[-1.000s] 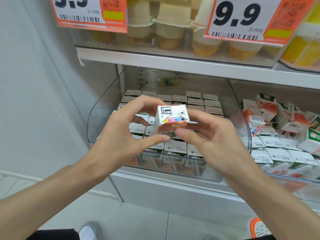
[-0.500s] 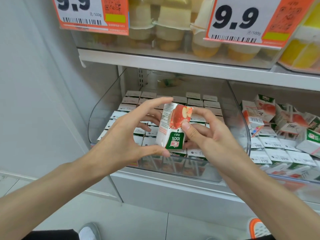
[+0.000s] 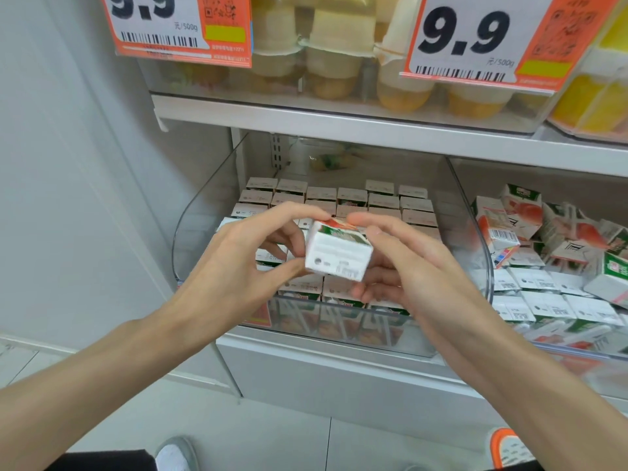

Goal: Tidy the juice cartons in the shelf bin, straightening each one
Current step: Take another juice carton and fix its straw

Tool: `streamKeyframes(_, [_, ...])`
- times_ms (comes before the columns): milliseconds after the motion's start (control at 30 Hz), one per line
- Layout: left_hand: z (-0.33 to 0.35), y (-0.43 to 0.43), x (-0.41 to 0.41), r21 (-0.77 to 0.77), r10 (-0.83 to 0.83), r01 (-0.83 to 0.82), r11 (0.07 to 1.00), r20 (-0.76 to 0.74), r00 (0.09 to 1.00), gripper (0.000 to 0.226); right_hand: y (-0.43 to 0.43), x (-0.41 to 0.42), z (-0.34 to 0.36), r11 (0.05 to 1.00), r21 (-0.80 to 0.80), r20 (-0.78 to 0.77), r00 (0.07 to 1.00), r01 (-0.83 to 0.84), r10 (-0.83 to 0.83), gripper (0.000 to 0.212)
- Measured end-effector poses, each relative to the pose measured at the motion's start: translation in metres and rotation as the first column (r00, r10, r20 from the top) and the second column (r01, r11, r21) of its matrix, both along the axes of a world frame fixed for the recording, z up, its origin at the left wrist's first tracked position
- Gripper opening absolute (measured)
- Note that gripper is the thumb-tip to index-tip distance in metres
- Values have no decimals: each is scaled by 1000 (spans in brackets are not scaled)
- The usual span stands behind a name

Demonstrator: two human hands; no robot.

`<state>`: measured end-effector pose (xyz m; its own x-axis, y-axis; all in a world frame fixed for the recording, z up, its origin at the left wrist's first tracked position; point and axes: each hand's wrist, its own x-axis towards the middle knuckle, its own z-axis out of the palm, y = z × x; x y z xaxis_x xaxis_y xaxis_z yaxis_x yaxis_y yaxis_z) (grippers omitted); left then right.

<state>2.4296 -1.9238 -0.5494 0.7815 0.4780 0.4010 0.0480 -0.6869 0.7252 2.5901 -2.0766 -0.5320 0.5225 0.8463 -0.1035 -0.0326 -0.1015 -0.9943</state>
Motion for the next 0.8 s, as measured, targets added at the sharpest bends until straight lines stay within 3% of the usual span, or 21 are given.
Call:
streamKeyframes(100, [1,2,0,-82,26,-24,996,23,999,45,-2,1,1,998,-7,60,996,-63,64,48])
streamKeyframes(367, [-1,1,2,-105,27,-27,994,-5,1000,43,-2,-1,-3,998,51,168,985,-38,29,39])
streamKeyframes(467, [0,3,2,-72,41,-42,997,-5,999,46,-1,1,-7,999,32,227,974,-10,2,45])
streamKeyframes(567, [0,3,3,-79,29,-29,996,-6,1000,41,-1,3,-8,1000,13,300,954,10,-13,38])
streamKeyframes(800, [4,1,2,-321,-10,30,946,64,998,25,-2,2,-5,996,87,319,948,-29,0,21])
